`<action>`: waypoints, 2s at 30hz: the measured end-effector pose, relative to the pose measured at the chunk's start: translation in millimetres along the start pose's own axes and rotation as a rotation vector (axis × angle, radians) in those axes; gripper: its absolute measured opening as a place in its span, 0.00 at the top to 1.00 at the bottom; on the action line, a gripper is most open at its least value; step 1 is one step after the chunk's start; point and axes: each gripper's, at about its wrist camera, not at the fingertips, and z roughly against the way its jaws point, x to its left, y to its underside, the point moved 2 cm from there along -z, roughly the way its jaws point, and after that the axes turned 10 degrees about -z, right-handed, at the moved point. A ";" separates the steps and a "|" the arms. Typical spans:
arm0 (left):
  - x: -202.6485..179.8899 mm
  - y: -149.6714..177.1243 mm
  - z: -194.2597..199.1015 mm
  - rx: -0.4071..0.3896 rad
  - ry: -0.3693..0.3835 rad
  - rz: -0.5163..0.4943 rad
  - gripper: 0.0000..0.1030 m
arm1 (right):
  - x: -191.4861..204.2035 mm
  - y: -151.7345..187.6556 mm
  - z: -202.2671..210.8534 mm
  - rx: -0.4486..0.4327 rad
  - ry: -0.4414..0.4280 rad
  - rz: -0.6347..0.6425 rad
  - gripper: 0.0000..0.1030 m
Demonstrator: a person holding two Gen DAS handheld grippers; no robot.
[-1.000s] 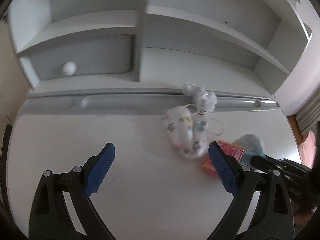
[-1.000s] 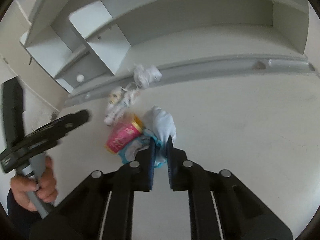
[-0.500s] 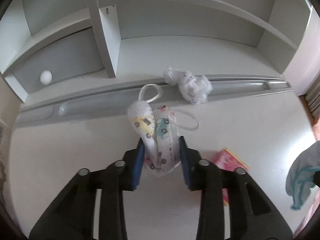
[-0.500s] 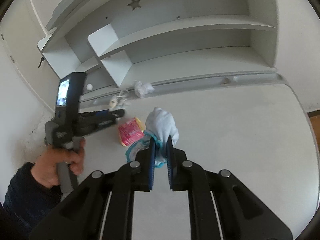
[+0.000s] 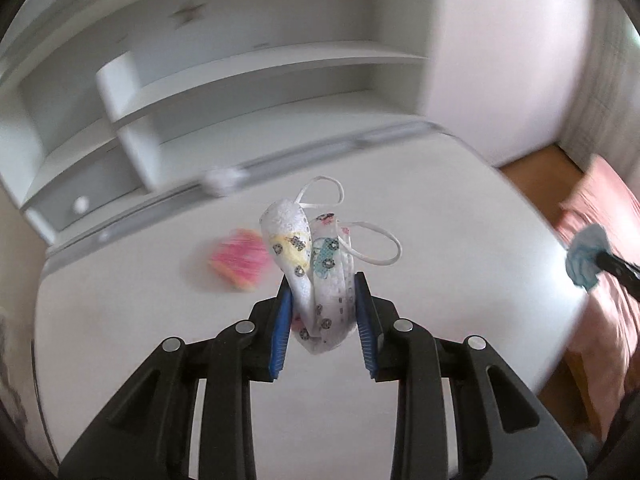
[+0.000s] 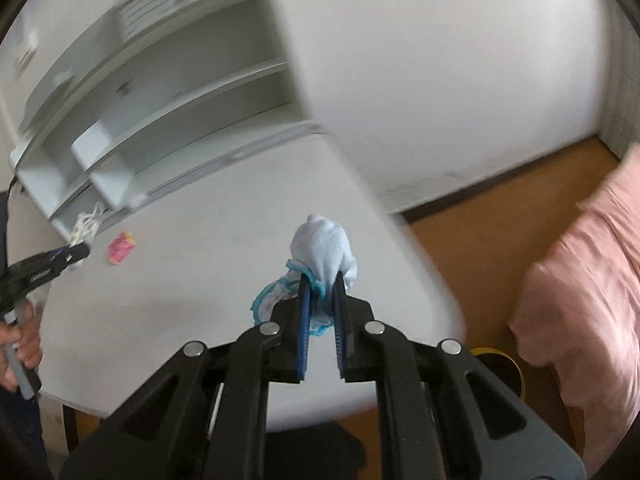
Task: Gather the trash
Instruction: 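Carry the mask and cloth over the bin and open both tools, then swing both tools back toward the desk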
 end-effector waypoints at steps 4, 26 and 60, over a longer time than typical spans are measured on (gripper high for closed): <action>-78.0 -3.1 15.8 -0.026 0.065 -0.106 0.72 | -82.0 18.4 30.5 -0.033 0.076 -0.091 0.89; -430.7 61.1 -70.7 0.086 0.465 -0.371 0.72 | -303.4 99.6 0.6 0.122 0.202 -0.437 0.89; -409.1 48.5 -70.2 0.050 0.441 -0.237 0.16 | -263.3 61.9 37.2 -0.001 0.179 -0.368 0.31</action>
